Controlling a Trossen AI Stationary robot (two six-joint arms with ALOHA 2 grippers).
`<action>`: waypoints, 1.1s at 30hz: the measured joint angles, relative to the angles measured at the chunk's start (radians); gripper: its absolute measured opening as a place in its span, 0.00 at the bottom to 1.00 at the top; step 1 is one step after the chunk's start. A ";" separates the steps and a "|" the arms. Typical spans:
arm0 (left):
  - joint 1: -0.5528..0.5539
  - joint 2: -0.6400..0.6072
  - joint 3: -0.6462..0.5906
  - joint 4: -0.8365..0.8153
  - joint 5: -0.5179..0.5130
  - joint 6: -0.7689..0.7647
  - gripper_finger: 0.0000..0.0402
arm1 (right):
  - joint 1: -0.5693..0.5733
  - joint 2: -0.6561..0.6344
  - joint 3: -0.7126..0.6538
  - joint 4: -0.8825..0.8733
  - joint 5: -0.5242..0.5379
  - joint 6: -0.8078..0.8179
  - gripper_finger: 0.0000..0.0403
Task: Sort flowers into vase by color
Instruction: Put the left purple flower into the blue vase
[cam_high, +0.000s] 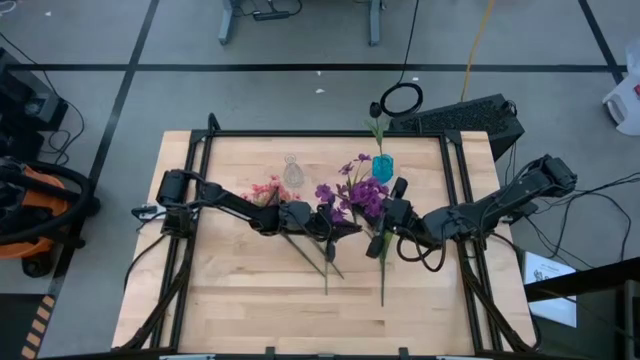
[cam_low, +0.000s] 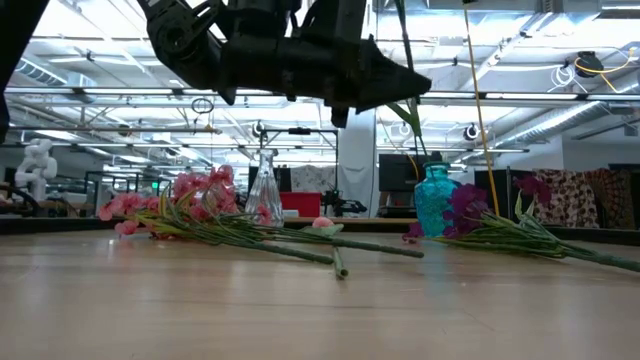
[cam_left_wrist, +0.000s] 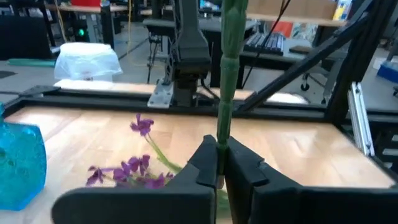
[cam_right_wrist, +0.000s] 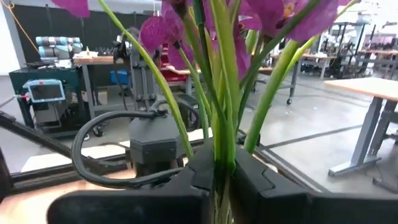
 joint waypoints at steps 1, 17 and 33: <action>0.003 -0.002 0.000 -0.022 0.001 0.001 0.03 | 0.003 -0.004 -0.001 -0.016 -0.001 0.010 0.07; 0.027 -0.155 -0.002 -0.484 0.003 0.047 0.03 | 0.112 -0.123 0.001 -0.591 0.051 0.426 0.48; 0.028 -0.218 -0.002 -0.547 -0.003 -0.005 0.03 | 0.035 0.091 -0.519 0.788 -0.093 -0.029 0.56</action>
